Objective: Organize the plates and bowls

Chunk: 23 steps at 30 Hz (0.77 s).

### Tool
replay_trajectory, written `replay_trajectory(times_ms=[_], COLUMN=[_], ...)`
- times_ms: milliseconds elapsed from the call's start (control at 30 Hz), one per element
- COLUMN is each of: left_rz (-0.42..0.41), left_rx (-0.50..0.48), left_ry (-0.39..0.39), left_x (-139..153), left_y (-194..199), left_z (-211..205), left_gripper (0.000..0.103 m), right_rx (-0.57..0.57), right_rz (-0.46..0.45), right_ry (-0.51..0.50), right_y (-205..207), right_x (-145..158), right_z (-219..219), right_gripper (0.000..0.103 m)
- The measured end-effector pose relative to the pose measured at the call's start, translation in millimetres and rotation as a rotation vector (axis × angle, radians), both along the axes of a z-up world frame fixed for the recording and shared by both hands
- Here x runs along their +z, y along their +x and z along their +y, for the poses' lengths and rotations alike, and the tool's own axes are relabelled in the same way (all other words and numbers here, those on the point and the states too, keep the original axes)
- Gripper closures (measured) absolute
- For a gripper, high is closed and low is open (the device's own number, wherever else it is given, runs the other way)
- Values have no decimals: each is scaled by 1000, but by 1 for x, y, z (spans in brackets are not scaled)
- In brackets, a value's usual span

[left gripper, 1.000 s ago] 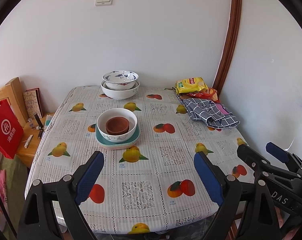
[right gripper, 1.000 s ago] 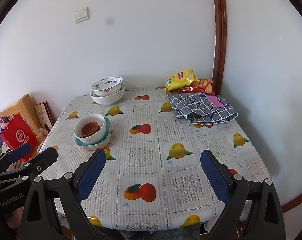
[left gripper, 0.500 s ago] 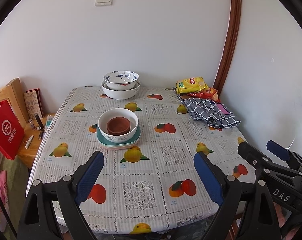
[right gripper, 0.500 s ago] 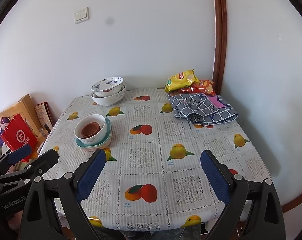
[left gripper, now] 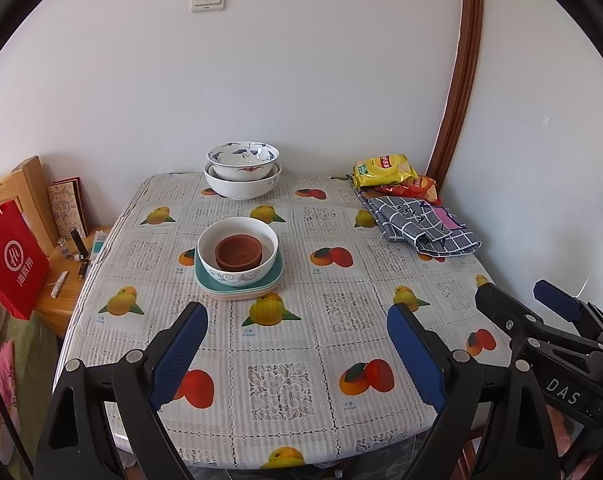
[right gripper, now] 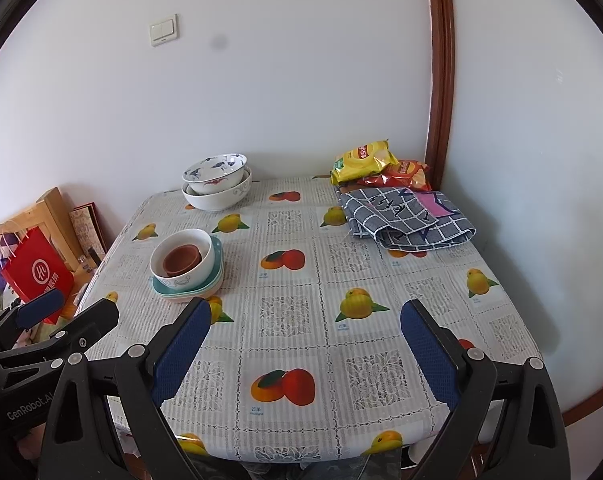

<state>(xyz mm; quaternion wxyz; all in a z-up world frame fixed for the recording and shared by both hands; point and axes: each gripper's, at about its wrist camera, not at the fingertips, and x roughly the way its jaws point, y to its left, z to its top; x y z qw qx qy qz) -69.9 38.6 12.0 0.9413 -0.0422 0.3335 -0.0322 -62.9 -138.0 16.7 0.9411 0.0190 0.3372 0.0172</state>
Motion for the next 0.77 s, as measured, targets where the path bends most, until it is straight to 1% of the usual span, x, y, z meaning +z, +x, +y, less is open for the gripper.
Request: replay_trajectory(times_ms=[467, 667, 767], left_rz=[2, 13, 17], left_rx=[6, 7, 2], left_ry=[12, 16, 35], left_x=[-3, -8, -11], left_y=[2, 10, 16], left_z=[-1, 0, -1], left_gripper=[12, 12, 12], right_rx=[-2, -10, -19], right_rz=[0, 5, 4], right_ry=[-4, -5, -19], right_y=[0, 5, 9], right_x=[1, -3, -4], right_z=[0, -1, -1], right_gripper=[8, 8, 7])
